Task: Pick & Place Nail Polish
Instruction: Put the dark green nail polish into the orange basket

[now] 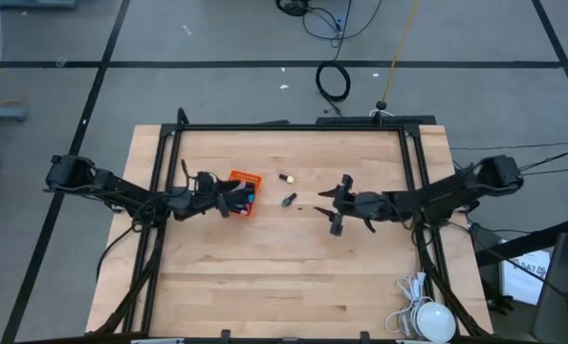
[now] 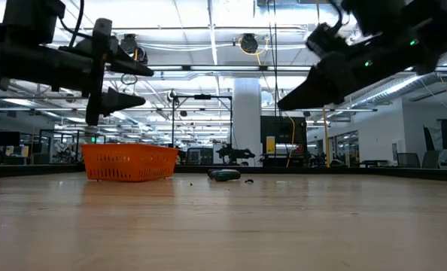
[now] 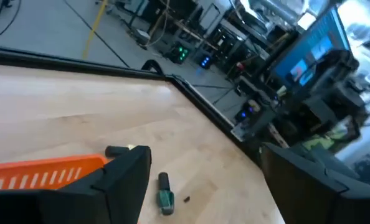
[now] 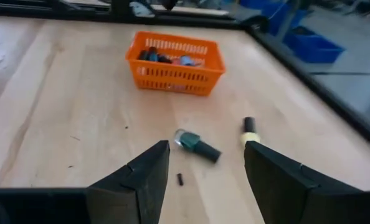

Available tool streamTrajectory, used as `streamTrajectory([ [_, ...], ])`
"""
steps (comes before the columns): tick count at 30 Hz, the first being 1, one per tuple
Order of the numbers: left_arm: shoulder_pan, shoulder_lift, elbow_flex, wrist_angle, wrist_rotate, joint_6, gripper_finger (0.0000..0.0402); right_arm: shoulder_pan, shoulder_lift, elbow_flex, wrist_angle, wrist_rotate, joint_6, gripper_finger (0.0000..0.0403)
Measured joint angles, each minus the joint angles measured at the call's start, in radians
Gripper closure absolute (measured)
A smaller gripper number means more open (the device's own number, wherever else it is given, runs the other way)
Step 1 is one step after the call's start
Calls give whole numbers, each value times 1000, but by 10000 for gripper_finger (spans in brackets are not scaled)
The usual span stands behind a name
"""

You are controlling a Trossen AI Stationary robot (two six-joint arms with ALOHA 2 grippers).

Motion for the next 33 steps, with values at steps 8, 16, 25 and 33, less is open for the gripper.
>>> streamTrajectory([
  [8,0,1,0,-27,15,15,111,-177,230,123,5,-297,-50,206],
  [16,0,1,0,-27,17,20,115,-295,452,363,-217,-504,-219,206],
  [25,0,1,0,-33,25,20,116,-319,580,530,-367,-556,-304,206],
  [33,0,1,0,-32,27,20,112,-317,595,539,-416,-555,-307,206],
])
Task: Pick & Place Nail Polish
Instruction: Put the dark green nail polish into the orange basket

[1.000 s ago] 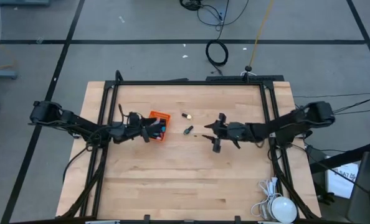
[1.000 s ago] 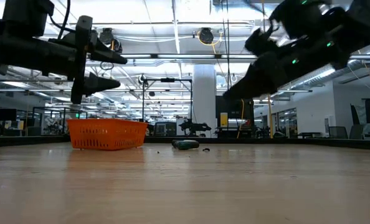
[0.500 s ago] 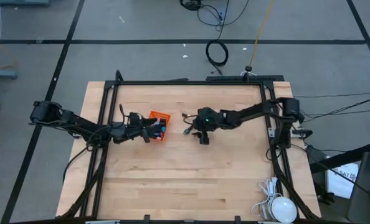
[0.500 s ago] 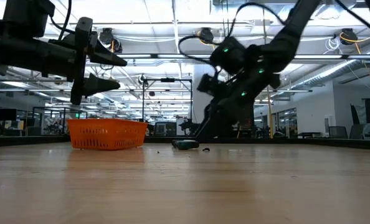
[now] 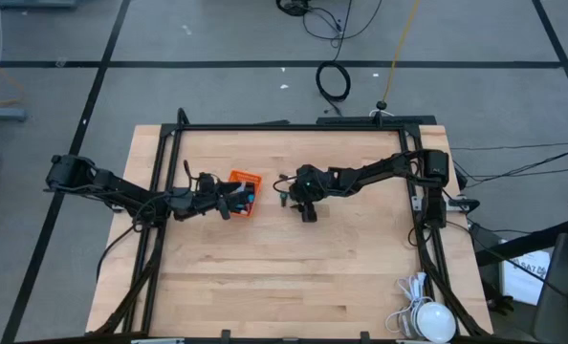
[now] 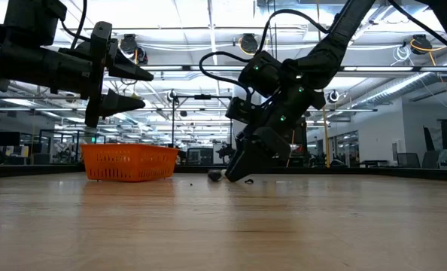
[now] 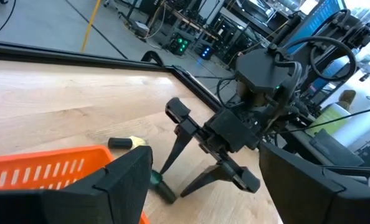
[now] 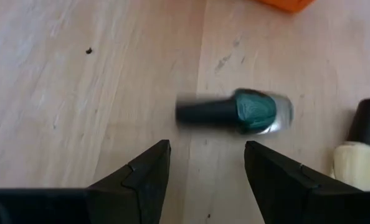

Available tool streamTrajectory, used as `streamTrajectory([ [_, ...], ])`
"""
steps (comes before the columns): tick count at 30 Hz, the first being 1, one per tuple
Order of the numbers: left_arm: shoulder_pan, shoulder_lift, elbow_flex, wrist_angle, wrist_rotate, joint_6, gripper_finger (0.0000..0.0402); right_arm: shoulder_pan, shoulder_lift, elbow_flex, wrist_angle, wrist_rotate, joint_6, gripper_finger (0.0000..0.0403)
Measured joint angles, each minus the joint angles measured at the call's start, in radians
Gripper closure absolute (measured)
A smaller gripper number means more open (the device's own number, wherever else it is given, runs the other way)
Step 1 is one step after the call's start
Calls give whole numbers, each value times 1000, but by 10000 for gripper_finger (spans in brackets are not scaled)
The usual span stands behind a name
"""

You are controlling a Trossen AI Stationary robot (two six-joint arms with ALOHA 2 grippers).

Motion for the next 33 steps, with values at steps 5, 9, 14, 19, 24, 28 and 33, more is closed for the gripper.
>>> streamTrajectory([
  [5,0,0,0,0,0,4,119,0,0,0,8,1,62,206],
  [9,0,0,0,0,0,1,116,1,1,-1,21,11,78,206],
  [14,-4,0,0,-1,0,1,110,2,-1,-1,25,84,79,206],
  [19,-6,0,0,-23,0,-1,114,18,-23,-4,17,98,89,206],
  [24,-6,0,0,-39,-1,-2,121,35,-47,-3,88,87,74,201],
  [28,-3,0,0,-47,-1,-1,119,45,-48,-3,206,87,92,177],
  [33,-3,0,0,-46,-4,-2,119,32,-25,2,250,183,106,143],
])
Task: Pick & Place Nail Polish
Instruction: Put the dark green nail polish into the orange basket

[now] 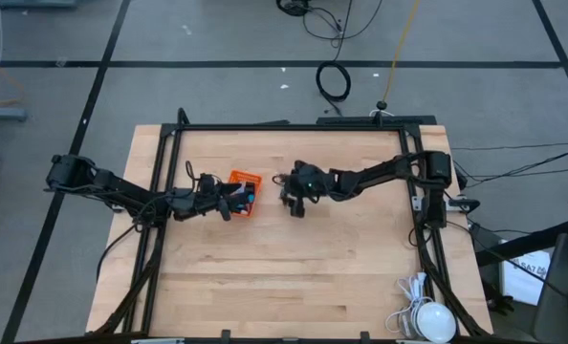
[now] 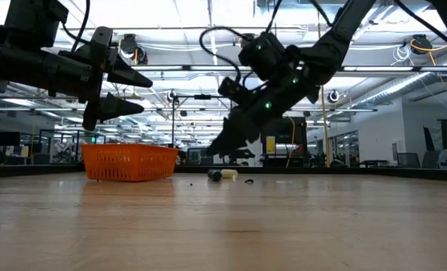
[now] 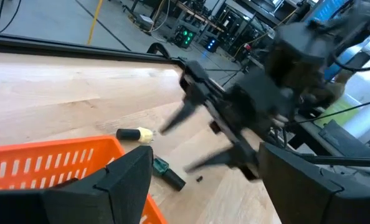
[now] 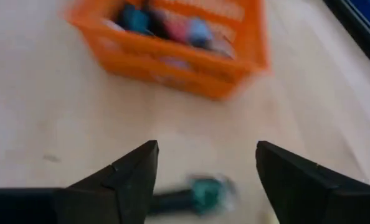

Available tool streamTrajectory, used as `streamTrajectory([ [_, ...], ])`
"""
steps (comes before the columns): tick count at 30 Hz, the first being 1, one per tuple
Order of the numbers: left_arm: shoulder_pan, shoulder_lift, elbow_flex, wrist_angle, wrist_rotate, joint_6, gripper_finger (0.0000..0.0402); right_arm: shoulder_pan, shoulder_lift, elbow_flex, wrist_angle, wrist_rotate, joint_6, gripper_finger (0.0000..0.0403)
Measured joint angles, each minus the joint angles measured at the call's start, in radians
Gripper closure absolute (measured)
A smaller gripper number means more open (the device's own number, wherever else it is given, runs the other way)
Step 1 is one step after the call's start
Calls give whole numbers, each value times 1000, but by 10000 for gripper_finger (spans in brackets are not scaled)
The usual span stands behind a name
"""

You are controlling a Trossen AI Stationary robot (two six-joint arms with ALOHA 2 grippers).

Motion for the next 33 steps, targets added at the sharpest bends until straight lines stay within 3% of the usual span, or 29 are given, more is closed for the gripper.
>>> streamTrajectory([
  [11,0,0,0,1,-1,-26,119,-24,7,1,-55,-9,214,141],
  [19,0,0,0,1,-1,-31,119,17,21,1,-42,58,216,138],
  [33,0,0,0,0,-1,-38,119,19,97,2,-43,58,215,138],
])
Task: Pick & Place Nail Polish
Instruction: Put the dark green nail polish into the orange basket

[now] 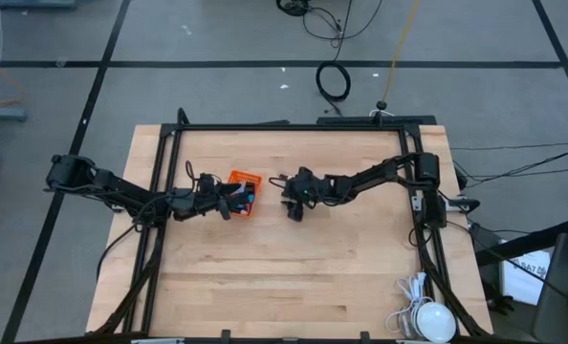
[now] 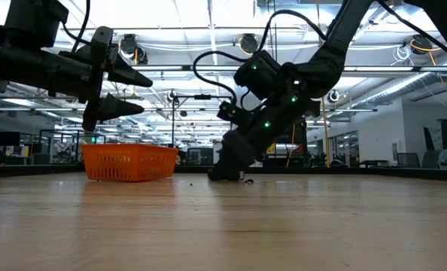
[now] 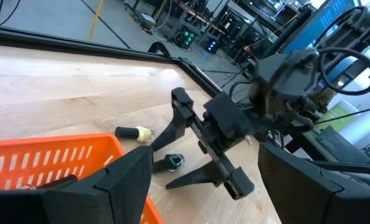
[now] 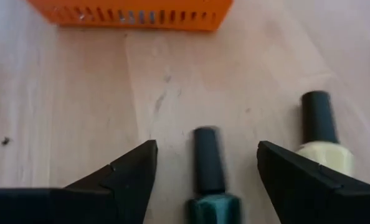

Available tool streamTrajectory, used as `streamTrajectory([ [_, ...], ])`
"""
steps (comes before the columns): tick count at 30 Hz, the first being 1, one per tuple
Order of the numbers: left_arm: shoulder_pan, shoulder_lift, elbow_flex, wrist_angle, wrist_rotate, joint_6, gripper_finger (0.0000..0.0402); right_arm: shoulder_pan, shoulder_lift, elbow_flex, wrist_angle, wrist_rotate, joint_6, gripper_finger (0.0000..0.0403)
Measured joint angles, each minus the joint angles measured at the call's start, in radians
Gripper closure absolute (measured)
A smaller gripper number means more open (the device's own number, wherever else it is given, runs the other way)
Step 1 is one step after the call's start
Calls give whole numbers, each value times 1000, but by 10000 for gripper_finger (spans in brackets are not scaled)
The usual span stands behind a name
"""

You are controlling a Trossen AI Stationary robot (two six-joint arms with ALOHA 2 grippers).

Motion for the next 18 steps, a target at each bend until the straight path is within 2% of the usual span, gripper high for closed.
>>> streamTrajectory([
  [4,-1,0,0,0,1,0,119,2,-9,2,-29,8,-68,138],
  [11,-1,0,0,-5,2,1,119,5,-67,-2,-95,-1,-63,138],
  [18,-1,0,0,-6,2,6,119,5,-66,0,-162,-3,-82,138],
])
